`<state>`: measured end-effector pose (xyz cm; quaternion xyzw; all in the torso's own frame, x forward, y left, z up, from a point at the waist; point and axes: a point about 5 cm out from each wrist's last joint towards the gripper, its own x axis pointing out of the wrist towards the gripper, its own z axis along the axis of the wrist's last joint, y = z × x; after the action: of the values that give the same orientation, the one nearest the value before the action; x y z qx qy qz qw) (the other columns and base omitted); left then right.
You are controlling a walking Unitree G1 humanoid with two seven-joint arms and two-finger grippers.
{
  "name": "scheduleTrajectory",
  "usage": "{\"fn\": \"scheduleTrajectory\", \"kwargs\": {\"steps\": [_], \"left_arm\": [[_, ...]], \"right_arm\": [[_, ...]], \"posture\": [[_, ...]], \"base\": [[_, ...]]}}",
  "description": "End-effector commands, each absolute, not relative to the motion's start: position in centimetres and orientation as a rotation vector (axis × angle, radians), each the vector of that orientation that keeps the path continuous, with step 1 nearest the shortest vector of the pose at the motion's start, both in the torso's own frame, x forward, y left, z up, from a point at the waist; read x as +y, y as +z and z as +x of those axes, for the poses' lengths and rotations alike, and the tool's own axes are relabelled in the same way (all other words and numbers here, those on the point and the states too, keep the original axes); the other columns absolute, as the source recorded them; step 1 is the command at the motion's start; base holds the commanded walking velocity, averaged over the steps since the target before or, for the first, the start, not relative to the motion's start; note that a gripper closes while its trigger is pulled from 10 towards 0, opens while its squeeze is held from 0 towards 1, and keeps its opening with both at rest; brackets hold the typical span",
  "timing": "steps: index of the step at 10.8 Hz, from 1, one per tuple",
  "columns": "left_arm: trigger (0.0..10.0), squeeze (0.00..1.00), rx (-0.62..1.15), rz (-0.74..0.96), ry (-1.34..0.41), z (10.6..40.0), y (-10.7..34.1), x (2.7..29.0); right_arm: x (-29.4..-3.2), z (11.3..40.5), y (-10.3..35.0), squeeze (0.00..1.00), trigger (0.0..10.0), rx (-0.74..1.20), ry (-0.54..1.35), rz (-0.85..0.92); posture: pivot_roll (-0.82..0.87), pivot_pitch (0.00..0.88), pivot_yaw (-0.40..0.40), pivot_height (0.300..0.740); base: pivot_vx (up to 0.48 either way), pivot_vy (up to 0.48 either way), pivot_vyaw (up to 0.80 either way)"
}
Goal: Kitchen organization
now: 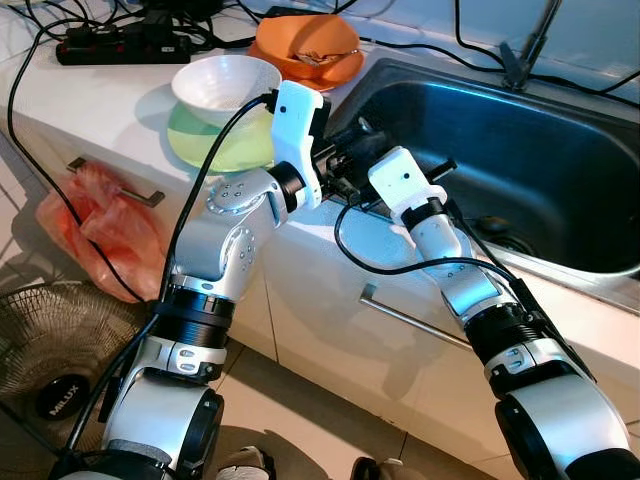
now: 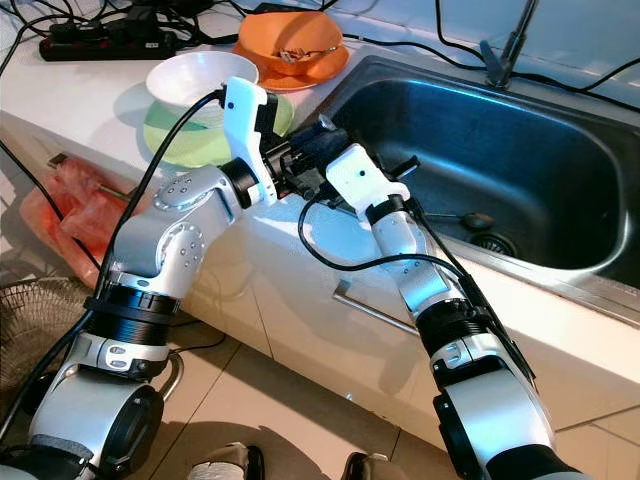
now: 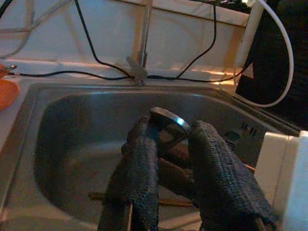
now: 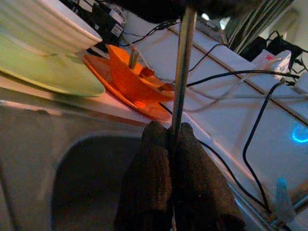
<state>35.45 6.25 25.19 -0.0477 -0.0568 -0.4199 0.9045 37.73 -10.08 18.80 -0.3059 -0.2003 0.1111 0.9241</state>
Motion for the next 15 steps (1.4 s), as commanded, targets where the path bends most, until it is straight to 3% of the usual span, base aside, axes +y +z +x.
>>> {"fn": "scheduleTrajectory", "kwargs": {"steps": [1, 8, 9, 15], "left_arm": [[10.0, 1.0, -0.156, -0.101, -0.889, 35.1, 26.0, 6.1], [10.0, 1.0, -0.164, -0.076, -0.855, 34.7, 25.6, 6.9], [10.0, 0.0, -0.185, -0.073, -0.823, 34.8, 25.8, 7.2], [10.0, 0.0, -0.202, -0.054, -0.709, 35.3, 26.1, 10.8]], "right_arm": [[-10.4, 37.9, 19.4, 0.0, 0.0, -0.427, 0.209, -0.624], [-11.6, 38.7, 20.1, 0.0, 0.0, -0.403, 0.132, -0.6], [-11.7, 38.8, 20.2, 0.0, 0.0, -0.399, 0.122, -0.595], [-13.4, 39.4, 19.9, 0.0, 0.0, -0.325, 0.064, -0.586]], "posture": [[0.1, 0.097, 0.019, 0.74], [0.1, 0.096, 0.014, 0.74], [0.1, 0.095, 0.013, 0.74], [0.11, 0.093, 0.006, 0.74]], "base": [[0.0, 0.0, 0.0], [0.0, 0.0, 0.0], [0.0, 0.0, 0.0], [0.0, 0.0, 0.0]]}}
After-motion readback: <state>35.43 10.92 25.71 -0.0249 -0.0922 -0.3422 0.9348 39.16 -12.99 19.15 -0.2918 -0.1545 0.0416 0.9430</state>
